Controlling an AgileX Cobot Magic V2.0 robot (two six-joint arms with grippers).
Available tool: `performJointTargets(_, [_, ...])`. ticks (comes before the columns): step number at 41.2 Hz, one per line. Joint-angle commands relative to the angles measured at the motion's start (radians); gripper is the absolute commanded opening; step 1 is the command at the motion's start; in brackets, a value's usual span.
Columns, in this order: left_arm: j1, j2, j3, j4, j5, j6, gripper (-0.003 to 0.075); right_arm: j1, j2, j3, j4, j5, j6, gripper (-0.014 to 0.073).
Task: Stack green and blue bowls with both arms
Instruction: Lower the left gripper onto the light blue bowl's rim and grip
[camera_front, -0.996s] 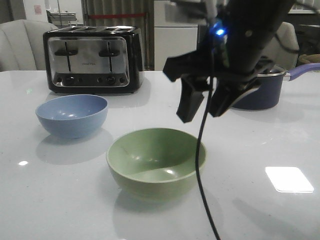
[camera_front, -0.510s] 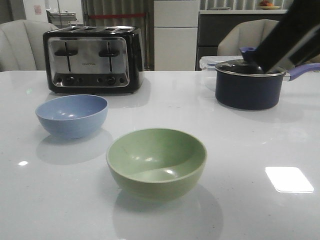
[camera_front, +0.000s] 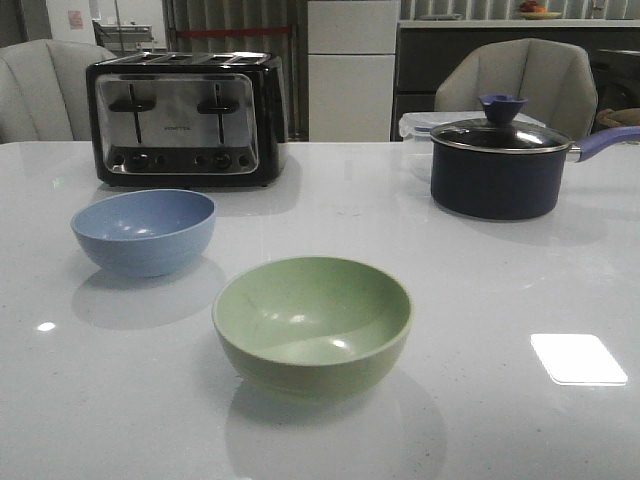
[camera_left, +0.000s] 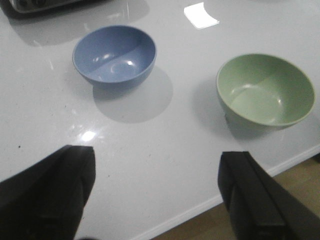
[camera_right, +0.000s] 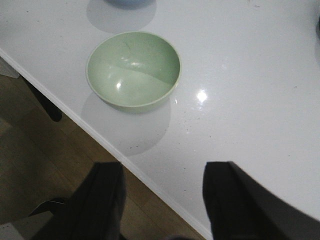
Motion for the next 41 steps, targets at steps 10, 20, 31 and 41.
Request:
performJointTargets(10, [-0.008, 0.332, -0.207, 0.202, 0.014, -0.223, 0.0561, 0.001, -0.004, -0.026, -0.005, -0.065, -0.012, 0.0465])
performJointTargets(20, [0.078, 0.660, -0.387, 0.149, 0.045, -0.260, 0.0561, 0.001, -0.004, -0.026, -0.005, -0.063, -0.012, 0.0465])
performJointTargets(31, [0.190, 0.956, -0.586, 0.074, 0.035, -0.207, 0.0561, 0.001, -0.004, -0.026, -0.005, -0.063, -0.012, 0.0465])
performJointTargets(41, [0.258, 1.179, -0.772, -0.073, 0.031, -0.094, 0.0561, 0.001, -0.004, -0.026, -0.005, -0.063, -0.012, 0.0465])
